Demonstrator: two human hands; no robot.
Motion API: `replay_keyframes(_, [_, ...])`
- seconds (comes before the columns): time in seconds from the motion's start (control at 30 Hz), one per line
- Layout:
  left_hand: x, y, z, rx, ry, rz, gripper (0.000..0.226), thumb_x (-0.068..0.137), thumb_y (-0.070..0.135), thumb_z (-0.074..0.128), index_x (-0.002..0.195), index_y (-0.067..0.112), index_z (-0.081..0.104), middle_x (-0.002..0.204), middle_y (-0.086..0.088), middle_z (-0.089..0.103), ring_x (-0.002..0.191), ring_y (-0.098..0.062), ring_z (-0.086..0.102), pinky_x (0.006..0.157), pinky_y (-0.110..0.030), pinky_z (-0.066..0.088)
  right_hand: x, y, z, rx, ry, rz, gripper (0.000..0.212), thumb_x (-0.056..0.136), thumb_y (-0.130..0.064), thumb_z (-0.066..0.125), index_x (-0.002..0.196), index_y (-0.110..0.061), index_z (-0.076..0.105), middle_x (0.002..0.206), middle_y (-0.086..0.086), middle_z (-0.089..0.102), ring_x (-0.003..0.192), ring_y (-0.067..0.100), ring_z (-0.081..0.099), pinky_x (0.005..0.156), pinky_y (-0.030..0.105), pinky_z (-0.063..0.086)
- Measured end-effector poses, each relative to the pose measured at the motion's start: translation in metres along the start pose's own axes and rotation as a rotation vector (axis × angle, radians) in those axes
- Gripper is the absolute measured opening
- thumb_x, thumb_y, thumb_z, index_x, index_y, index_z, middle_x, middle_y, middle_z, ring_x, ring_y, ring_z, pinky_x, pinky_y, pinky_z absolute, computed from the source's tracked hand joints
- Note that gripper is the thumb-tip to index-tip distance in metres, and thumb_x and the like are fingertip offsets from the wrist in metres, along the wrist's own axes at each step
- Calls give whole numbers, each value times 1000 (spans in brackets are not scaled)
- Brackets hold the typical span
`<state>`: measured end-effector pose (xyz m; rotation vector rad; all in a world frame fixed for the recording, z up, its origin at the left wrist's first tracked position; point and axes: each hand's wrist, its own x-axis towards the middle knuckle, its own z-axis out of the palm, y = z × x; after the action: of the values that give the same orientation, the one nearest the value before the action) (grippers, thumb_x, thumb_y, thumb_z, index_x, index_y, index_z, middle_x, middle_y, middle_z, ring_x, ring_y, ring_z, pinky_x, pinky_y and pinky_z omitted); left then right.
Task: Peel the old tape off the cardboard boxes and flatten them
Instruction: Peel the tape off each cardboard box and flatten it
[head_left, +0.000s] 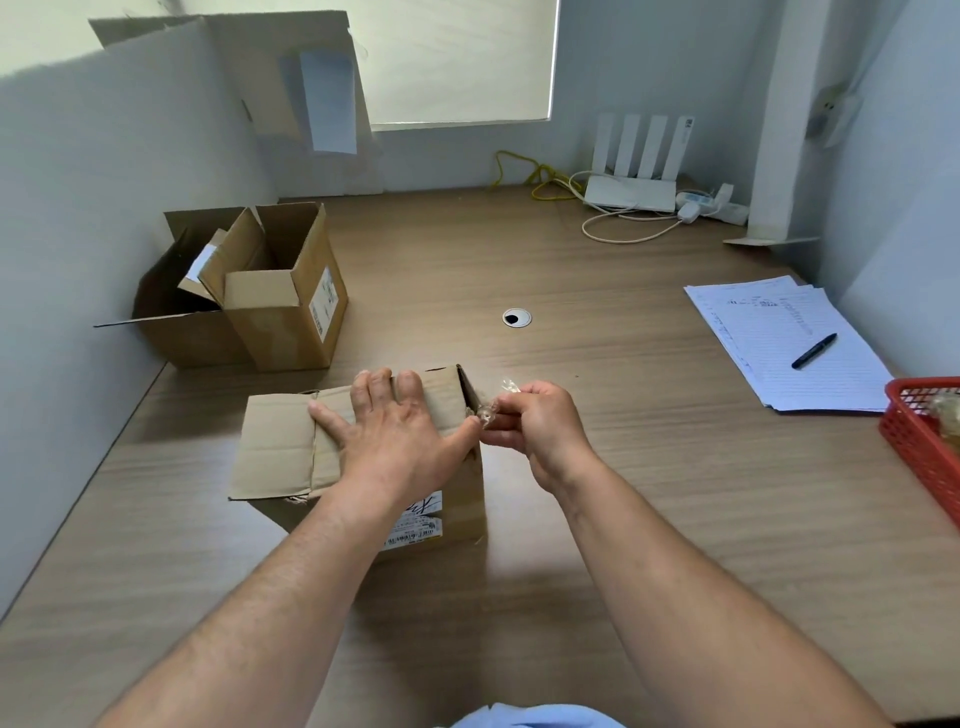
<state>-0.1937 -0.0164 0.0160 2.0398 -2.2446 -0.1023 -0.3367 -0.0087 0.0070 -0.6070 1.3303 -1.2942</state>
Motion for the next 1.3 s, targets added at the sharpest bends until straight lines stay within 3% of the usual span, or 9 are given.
replay_keyframes(0.17, [1, 0, -1, -15, 6, -4, 93, 70, 81, 22, 134, 15, 30, 146, -6, 22, 141, -26, 7, 107, -71, -3, 4, 0, 0, 143, 21, 92, 21, 88, 14, 39, 88, -7, 44, 73, 14, 57, 46, 17, 61, 46, 32, 56])
replay_keyframes(0.33, [4, 0, -9, -59, -30, -36, 113, 60, 93, 6, 140, 17, 27, 149, -8, 22, 142, -26, 7, 107, -68, -7, 2, 1, -4, 10, -99, 12, 17, 87, 6, 51, 94, -9, 53, 75, 9, 62, 57, 15, 63, 46, 26, 51])
replay_keyframes(0.63, [26, 13, -12, -58, 31, -219, 77, 81, 73, 36, 130, 14, 48, 137, -14, 39, 133, -33, 29, 110, -67, 6, -1, 3, 0, -48, -192, -50, 6, 89, -13, 59, 84, -11, 59, 67, 3, 60, 51, 16, 58, 51, 28, 52])
replay_keyframes(0.83, [25, 8, -10, -67, 43, -225, 75, 80, 72, 38, 126, 16, 49, 133, -13, 41, 130, -32, 31, 109, -67, 7, 0, 12, -8, 36, -54, 18, 16, 90, 4, 50, 77, -5, 50, 66, 10, 56, 45, 14, 58, 47, 30, 55])
replay_keyframes(0.97, [23, 10, -12, -73, 37, -191, 74, 82, 75, 34, 130, 20, 48, 136, -12, 39, 132, -31, 28, 107, -69, 4, -2, 20, -21, 96, -16, 120, 16, 90, 9, 47, 89, -7, 50, 72, 10, 56, 47, 15, 60, 48, 31, 55])
replay_keyframes(1.03, [19, 7, -16, -76, -42, -92, 85, 77, 83, 28, 142, 29, 36, 145, -12, 32, 139, -30, 19, 106, -73, -2, -3, 19, -23, 75, -24, 128, 17, 89, 7, 49, 95, -9, 53, 76, 10, 59, 50, 14, 61, 46, 27, 53])
replay_keyframes(1.13, [11, -9, -30, -52, -322, 112, 126, 41, 102, 18, 149, 43, -7, 160, -4, 0, 146, -24, -13, 104, -71, -12, -2, 12, -24, 39, -27, 119, 16, 88, 1, 55, 99, -10, 56, 79, 10, 67, 54, 11, 62, 43, 23, 48])
replay_keyframes(1.2, [5, -18, -38, 33, -465, 214, 139, 28, 103, 28, 142, 45, -27, 159, 0, -20, 142, -22, -29, 106, -70, -12, -1, 9, -23, -33, -28, 111, 16, 85, -2, 59, 97, -12, 57, 91, 14, 72, 61, 12, 60, 48, 23, 43])
replay_keyframes(1.3, [-1, -21, -43, 159, -520, 289, 146, 32, 98, 47, 137, 41, -38, 157, -1, -25, 140, -23, -33, 107, -71, -9, -3, 9, -17, -148, -7, 102, 18, 79, -3, 63, 93, -13, 61, 106, 18, 70, 65, 13, 49, 55, 25, 33])
